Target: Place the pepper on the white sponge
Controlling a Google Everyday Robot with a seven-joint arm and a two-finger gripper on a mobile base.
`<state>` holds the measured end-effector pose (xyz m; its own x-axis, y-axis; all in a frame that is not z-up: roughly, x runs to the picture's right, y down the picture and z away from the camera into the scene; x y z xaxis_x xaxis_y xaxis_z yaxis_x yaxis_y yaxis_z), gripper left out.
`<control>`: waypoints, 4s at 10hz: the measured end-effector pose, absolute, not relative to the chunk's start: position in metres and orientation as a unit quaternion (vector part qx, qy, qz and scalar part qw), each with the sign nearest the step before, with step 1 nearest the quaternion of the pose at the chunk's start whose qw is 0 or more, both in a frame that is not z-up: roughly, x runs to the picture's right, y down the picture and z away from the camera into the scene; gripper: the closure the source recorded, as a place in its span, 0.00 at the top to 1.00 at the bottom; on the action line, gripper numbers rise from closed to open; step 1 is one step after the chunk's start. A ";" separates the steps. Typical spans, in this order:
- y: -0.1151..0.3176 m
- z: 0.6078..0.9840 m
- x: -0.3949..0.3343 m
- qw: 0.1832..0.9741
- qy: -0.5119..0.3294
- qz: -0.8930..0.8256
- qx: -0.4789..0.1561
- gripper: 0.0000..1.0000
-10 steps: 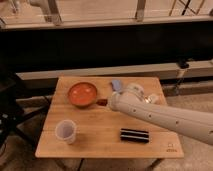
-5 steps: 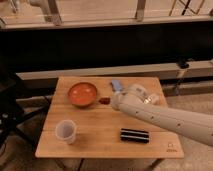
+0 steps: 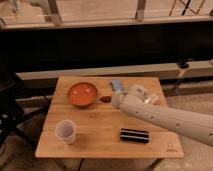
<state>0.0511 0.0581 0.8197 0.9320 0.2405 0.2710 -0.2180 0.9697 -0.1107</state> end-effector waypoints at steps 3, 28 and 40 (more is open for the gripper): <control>0.042 0.832 0.040 0.983 -0.143 0.109 -0.033 0.00; -0.058 0.911 0.081 0.995 -0.064 0.078 0.015 0.00; -0.058 0.959 0.094 0.997 -0.029 0.065 -0.004 0.00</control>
